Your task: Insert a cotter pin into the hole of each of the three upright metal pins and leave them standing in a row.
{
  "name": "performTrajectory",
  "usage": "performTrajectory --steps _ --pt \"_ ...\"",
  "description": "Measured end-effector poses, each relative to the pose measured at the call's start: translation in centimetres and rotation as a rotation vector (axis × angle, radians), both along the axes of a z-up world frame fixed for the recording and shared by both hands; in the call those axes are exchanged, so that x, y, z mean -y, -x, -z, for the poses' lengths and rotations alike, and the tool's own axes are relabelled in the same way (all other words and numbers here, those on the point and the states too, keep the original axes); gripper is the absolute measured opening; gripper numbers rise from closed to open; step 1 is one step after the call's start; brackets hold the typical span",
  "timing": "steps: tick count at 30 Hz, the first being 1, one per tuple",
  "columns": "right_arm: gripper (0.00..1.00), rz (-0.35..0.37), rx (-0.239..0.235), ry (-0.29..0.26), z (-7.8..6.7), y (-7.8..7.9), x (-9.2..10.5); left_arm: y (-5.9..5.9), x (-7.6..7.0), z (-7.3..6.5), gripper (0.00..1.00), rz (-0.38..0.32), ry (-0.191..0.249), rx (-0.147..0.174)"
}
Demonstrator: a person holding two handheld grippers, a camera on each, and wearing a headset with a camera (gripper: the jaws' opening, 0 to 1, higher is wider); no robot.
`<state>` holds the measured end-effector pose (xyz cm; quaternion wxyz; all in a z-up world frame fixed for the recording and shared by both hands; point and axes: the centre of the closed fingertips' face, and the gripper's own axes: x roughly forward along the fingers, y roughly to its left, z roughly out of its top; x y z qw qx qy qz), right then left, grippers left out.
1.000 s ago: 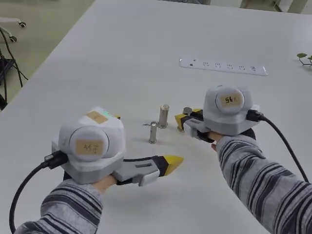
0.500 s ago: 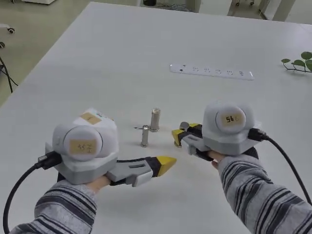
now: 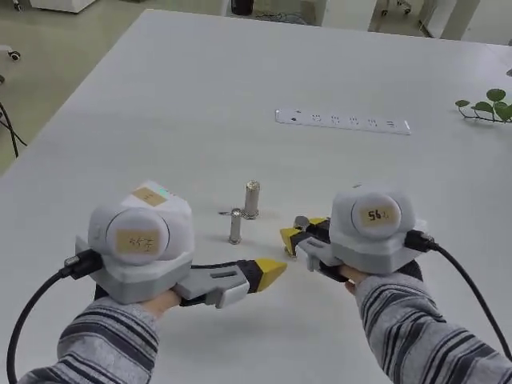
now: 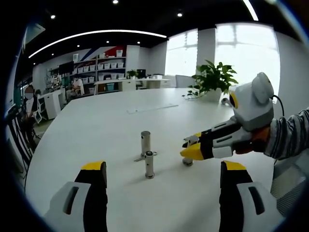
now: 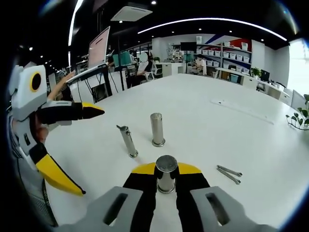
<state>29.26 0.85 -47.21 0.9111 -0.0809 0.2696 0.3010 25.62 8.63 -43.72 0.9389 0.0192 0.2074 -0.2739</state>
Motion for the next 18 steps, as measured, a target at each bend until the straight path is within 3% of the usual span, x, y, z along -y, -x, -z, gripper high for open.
performTrajectory --steps 4,18 --pt "0.09 0.012 -0.009 0.001 0.52 0.28 0.26 -0.03 0.01 0.04 0.97 0.002 -0.005 -0.001" --pt "0.09 0.006 0.038 0.035 0.49 0.26 0.39 0.06 0.33 0.20 0.97 0.018 -0.024 -0.003"
